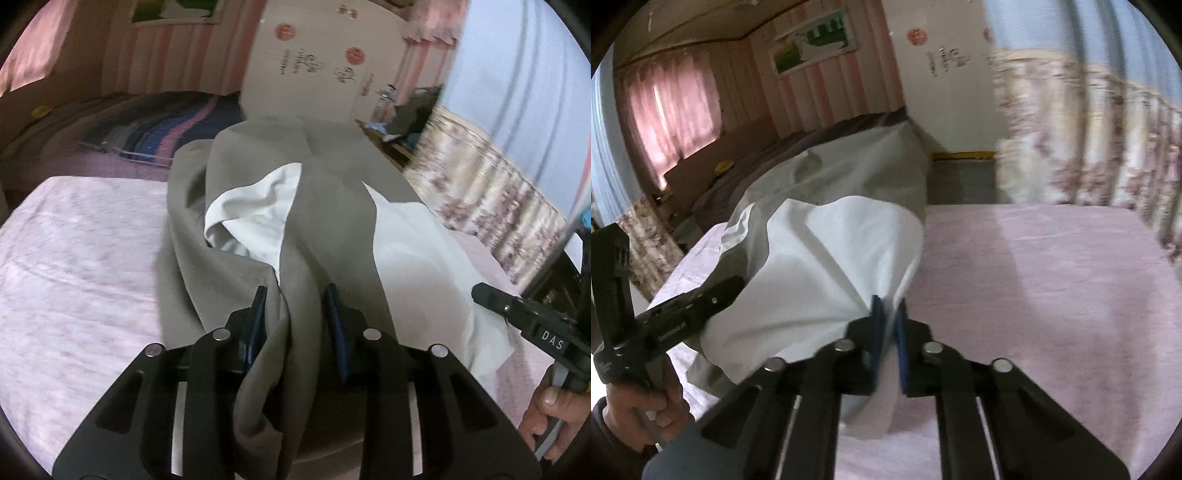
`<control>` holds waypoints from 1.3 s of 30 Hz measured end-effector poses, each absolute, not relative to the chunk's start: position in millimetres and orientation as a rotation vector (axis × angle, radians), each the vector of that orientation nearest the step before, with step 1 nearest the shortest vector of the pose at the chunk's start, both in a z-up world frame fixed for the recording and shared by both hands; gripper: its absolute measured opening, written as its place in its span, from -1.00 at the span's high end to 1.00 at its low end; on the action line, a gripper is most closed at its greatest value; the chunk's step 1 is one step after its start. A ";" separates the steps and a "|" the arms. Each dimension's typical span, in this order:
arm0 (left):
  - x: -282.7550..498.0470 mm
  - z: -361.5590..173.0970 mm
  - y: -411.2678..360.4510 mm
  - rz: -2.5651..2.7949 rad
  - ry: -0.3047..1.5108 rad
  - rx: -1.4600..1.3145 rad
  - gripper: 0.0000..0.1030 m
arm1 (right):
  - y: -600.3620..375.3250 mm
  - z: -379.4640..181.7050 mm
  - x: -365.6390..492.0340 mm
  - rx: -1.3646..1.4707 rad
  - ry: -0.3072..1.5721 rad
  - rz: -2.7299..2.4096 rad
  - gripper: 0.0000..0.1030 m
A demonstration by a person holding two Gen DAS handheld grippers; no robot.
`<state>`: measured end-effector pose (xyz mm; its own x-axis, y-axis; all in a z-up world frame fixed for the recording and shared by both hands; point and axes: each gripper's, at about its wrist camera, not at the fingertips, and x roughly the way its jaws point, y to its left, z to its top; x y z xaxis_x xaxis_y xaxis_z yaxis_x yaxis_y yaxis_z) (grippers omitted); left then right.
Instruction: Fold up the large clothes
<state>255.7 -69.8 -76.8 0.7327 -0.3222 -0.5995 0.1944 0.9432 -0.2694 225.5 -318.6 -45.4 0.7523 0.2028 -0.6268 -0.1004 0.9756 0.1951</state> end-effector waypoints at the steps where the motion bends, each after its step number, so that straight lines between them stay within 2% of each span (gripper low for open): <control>1: 255.3 -77.4 -83.7 -0.304 0.695 -0.193 0.46 | -328.3 -43.9 222.3 0.150 0.704 0.158 1.00; 6: 241.3 -79.7 -165.3 -0.313 0.676 -0.084 0.51 | -389.6 -39.6 216.4 0.233 0.721 0.164 1.00; 7: 238.5 -79.7 -173.4 -0.245 0.664 -0.038 0.51 | -403.2 -40.8 216.1 0.269 0.715 0.159 0.94; 10: 244.4 -84.6 -157.5 -0.188 0.712 -0.089 0.50 | -428.4 -49.3 210.5 0.366 0.695 0.147 0.91; 11: 244.7 -82.9 -150.8 -0.188 0.720 -0.097 0.51 | -430.7 -53.6 211.5 0.388 0.705 0.158 0.83; 13: 240.0 -72.5 -140.8 -0.179 0.701 -0.078 0.54 | -428.1 -59.7 212.9 0.407 0.710 0.187 -0.29; 17: 234.1 -64.2 -127.3 -0.151 0.694 -0.026 0.60 | -401.7 -56.3 209.5 0.349 0.681 0.227 -0.40; 18: 235.9 -63.4 -124.2 -0.157 0.703 -0.031 0.61 | -399.8 -54.6 210.4 0.349 0.678 0.232 -0.55; 19: 235.9 -64.1 -125.2 -0.175 0.718 -0.025 0.51 | -394.5 -53.3 212.5 0.343 0.675 0.238 -0.64; 20: 236.1 -64.1 -127.1 -0.175 0.721 -0.014 0.40 | -391.8 -52.6 215.2 0.336 0.678 0.241 -0.65; 22: 233.7 -66.1 -129.1 -0.139 0.723 -0.014 -0.93 | -385.6 -54.0 220.1 0.321 0.691 0.248 -0.65; 24: 234.2 -70.3 -126.1 -0.126 0.731 -0.050 -0.94 | -380.7 -56.8 224.3 0.323 0.710 0.248 -0.65; 25: 236.8 -73.7 -128.8 -0.136 0.745 -0.066 -0.90 | -380.9 -59.0 224.9 0.327 0.712 0.245 -0.65; 26: 238.6 -77.3 -129.0 -0.154 0.752 -0.085 -0.75 | -380.7 -60.6 225.1 0.334 0.718 0.239 -0.65; 28: 242.9 -84.0 -135.9 -0.186 0.764 -0.088 0.40 | -378.9 -63.1 225.0 0.340 0.727 0.229 -0.65; 30: 239.4 -82.6 -140.3 -0.194 0.750 -0.068 0.74 | -379.5 -63.9 225.9 0.339 0.737 0.218 -0.65; 33: 229.8 -68.5 -135.0 -0.213 0.715 -0.037 0.83 | -377.0 -58.4 223.2 0.334 0.729 0.215 -0.65; 39: 219.3 -43.1 -59.4 -0.080 0.664 0.000 0.84 | -348.2 -49.2 232.7 0.310 0.713 0.255 -0.70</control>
<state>219.3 -59.4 -43.1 0.7844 -0.0742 -0.6158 0.0739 0.9969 -0.0260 232.7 -348.2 -49.2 0.7286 0.3321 -0.5990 -0.1229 0.9238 0.3627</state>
